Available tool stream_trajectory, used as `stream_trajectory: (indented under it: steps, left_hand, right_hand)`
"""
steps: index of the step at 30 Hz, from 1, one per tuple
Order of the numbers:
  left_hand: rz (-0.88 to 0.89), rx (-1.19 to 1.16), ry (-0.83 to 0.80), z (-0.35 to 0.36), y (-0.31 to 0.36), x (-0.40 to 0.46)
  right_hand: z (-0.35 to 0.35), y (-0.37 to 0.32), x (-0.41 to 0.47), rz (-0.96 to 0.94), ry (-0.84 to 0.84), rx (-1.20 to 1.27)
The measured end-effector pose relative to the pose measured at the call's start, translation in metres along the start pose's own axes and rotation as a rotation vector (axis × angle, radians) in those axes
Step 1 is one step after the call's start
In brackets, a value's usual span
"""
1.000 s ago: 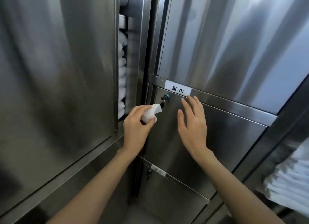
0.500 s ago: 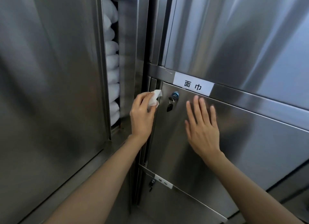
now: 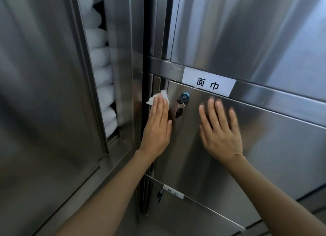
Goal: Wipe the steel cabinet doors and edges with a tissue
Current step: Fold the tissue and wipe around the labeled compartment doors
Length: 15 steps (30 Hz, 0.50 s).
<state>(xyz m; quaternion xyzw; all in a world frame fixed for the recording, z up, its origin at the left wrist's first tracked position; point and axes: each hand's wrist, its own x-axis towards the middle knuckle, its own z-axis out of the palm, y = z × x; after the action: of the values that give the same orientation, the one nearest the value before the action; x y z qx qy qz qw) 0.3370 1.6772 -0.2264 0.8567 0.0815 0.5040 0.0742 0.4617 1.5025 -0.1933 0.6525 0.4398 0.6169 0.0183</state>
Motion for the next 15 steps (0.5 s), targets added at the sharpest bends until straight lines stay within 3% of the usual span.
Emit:
stream_trajectory:
  steps: [6, 11, 15]
  left_hand:
    - [0.047, -0.065, -0.022, -0.012, -0.007, 0.037]
    - [0.067, 0.026, -0.146, -0.001, -0.023, -0.013]
    - [0.105, 0.038, -0.088, -0.012, -0.021, 0.026]
  right_hand:
    - [0.000, 0.000, 0.000, -0.013, 0.029, -0.014]
    - [0.001, -0.001, -0.001, -0.006, 0.040, -0.017]
    - [0.001, -0.001, -0.001, -0.002, 0.036, -0.011]
